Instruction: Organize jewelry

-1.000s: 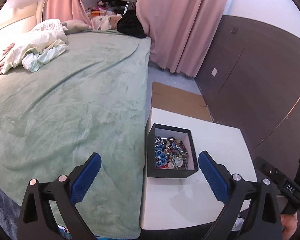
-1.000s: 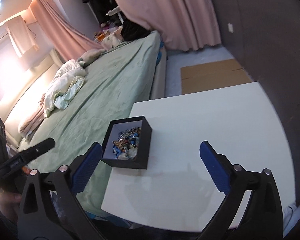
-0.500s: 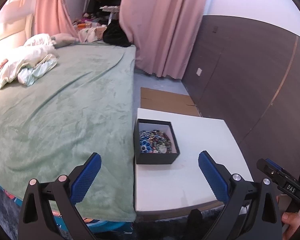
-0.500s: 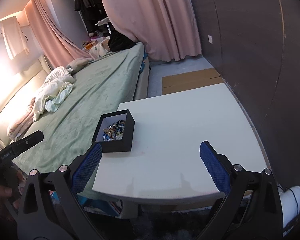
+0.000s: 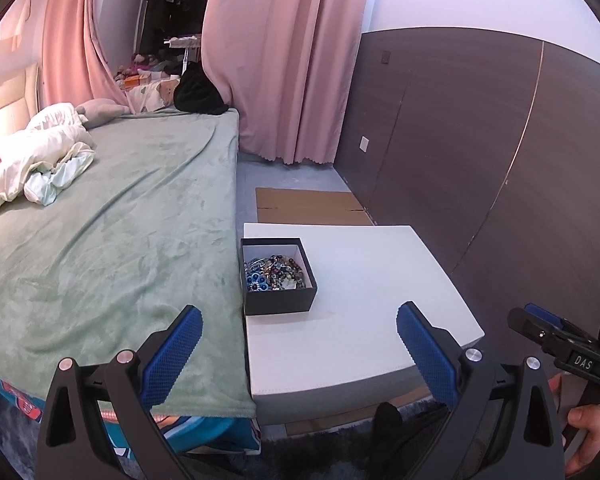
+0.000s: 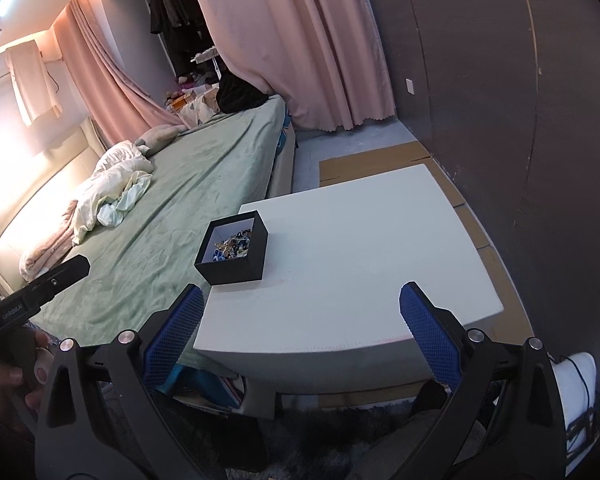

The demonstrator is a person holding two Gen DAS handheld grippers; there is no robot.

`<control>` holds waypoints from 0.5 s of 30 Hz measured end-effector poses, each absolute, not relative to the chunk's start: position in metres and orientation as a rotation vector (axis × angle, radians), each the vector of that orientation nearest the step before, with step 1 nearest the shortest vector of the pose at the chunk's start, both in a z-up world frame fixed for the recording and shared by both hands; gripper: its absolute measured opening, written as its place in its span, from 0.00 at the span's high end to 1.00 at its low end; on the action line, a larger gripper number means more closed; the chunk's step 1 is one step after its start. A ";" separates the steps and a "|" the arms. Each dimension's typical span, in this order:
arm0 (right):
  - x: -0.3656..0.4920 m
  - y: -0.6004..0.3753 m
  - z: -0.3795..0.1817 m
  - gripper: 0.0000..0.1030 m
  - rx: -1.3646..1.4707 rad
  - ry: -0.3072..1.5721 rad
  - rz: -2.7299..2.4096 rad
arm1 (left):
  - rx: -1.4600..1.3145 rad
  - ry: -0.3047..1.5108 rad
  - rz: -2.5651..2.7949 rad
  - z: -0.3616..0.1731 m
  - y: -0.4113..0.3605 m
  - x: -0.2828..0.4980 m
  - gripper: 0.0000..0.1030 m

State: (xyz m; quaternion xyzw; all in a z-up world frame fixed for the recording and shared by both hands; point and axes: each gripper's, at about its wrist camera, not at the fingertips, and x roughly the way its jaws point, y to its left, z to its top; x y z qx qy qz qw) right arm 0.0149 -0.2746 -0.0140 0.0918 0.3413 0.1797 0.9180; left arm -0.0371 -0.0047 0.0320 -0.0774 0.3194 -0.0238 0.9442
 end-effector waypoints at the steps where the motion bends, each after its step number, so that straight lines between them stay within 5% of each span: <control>1: 0.011 -0.276 -0.012 0.05 0.187 0.696 0.372 | -0.152 0.646 -0.048 0.033 -0.007 -0.041 0.08; 15: -0.027 -0.297 0.004 0.05 0.162 0.660 0.376 | -0.096 0.605 -0.030 0.047 -0.022 -0.069 0.08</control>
